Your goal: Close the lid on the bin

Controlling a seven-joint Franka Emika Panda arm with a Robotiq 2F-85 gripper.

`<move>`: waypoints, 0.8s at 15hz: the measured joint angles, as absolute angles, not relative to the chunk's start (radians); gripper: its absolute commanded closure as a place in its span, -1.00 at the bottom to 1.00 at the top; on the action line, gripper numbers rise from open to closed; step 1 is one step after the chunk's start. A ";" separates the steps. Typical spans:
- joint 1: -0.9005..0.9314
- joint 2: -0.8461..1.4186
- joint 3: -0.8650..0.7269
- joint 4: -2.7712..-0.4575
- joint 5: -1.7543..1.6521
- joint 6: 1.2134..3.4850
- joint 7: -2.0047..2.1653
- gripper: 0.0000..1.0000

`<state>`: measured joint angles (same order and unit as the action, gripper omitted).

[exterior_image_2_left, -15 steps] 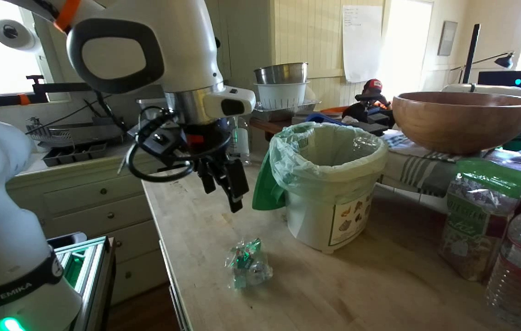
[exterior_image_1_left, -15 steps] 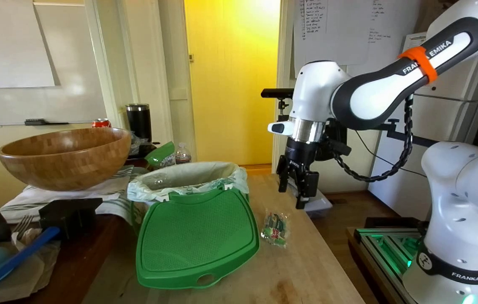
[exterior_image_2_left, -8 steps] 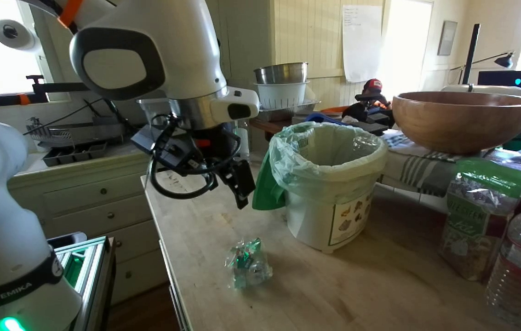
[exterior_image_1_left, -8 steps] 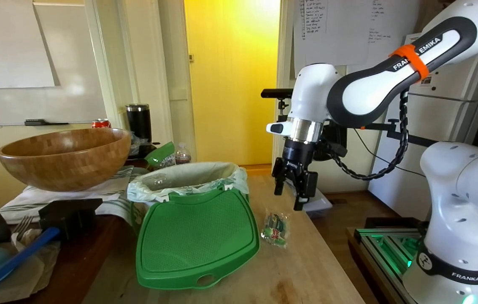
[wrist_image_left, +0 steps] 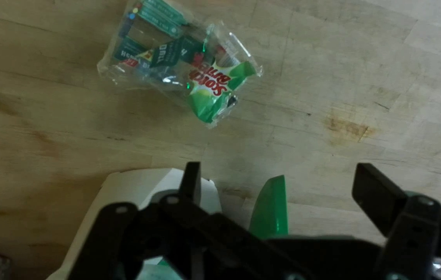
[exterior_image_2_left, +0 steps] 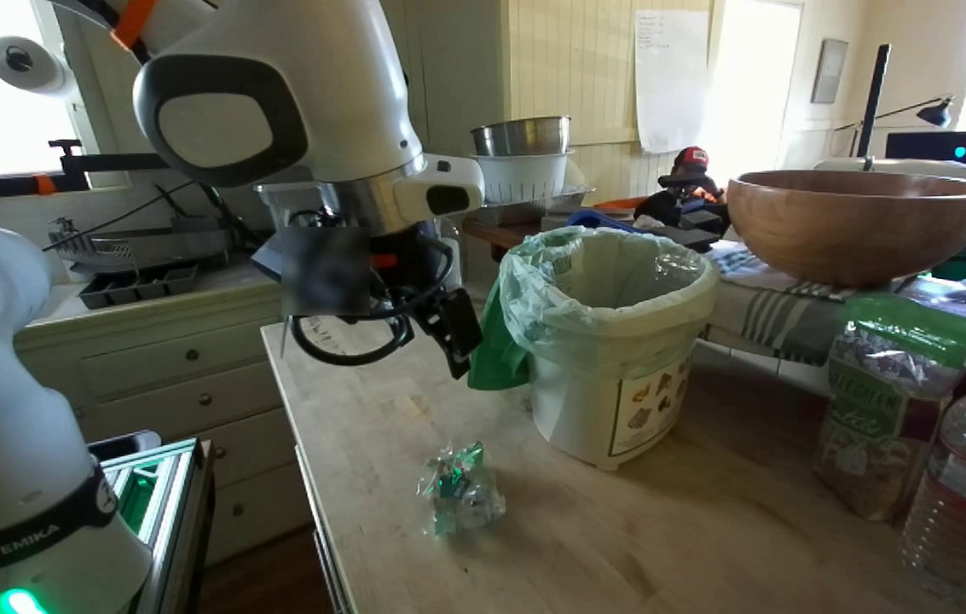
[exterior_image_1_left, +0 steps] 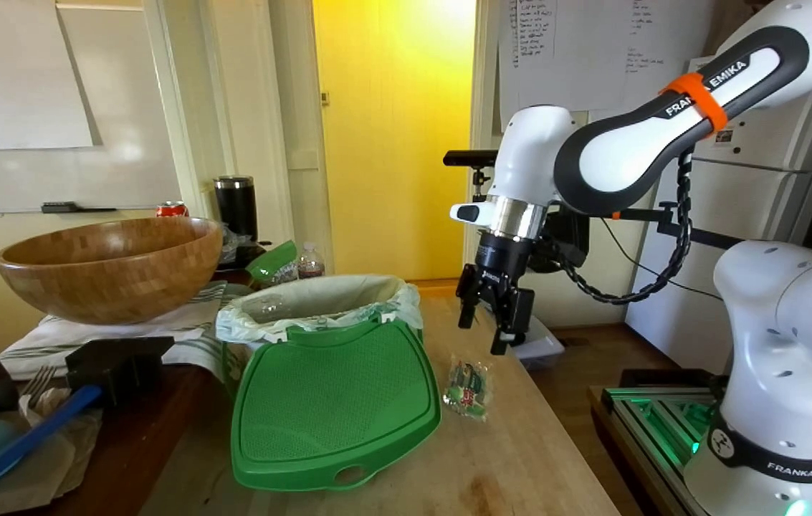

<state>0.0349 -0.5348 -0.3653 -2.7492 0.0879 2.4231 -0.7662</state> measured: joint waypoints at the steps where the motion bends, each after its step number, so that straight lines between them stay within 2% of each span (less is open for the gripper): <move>1: 0.042 -0.530 -0.367 -2.749 0.105 2.446 -0.779 -1.00; 12: 0.161 -0.410 -0.403 -2.750 0.374 2.589 -0.985 -1.00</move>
